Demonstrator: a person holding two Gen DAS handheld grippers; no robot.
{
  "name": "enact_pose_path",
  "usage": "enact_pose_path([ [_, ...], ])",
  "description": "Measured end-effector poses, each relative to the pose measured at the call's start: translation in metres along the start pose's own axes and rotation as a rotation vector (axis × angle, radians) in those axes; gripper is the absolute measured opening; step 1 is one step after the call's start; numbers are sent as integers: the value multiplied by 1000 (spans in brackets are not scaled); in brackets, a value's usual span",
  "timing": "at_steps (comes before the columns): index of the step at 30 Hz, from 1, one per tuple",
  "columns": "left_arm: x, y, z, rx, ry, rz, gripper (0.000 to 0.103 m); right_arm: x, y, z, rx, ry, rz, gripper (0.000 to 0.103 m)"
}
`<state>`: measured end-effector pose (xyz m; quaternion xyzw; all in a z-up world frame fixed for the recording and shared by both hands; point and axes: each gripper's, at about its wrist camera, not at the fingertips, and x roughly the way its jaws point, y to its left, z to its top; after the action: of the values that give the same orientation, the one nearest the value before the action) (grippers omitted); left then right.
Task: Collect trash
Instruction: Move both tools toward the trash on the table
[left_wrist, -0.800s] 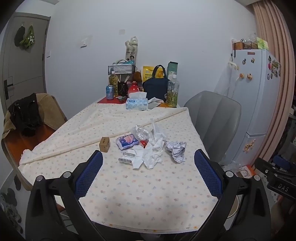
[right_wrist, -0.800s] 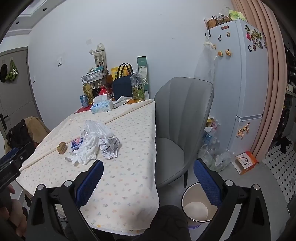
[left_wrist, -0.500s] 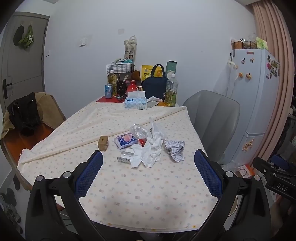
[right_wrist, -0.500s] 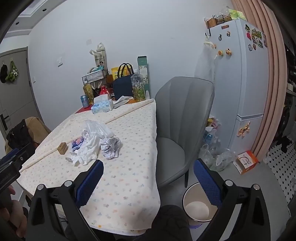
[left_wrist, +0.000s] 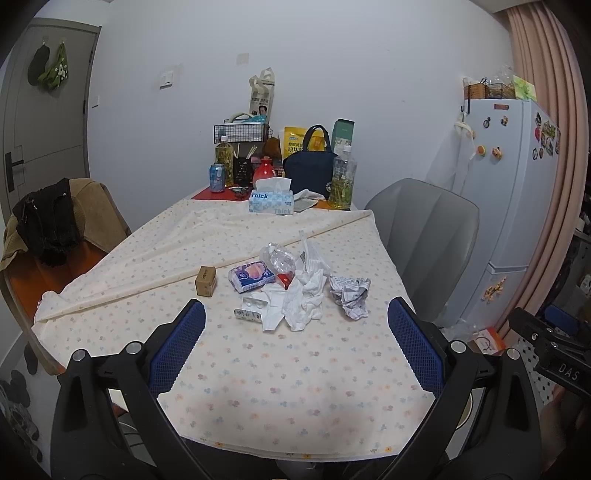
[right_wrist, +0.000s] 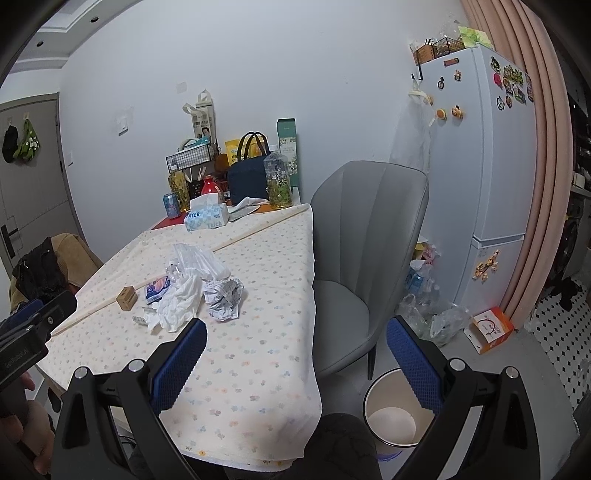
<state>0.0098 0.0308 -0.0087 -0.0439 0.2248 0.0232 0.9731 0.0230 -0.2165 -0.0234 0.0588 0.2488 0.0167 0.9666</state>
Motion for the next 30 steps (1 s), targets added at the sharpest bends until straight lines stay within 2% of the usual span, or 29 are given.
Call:
enact_pose_path([
  [4, 1, 2, 0, -4, -1, -2, 98, 0, 1, 0, -7, 9, 1, 96],
  [18, 4, 6, -2, -17, 19, -14, 98, -10, 6, 2, -2, -51, 35, 96],
  [30, 14, 30, -2, -65, 41, -1, 98, 14, 31, 6, -59, 13, 84, 90],
])
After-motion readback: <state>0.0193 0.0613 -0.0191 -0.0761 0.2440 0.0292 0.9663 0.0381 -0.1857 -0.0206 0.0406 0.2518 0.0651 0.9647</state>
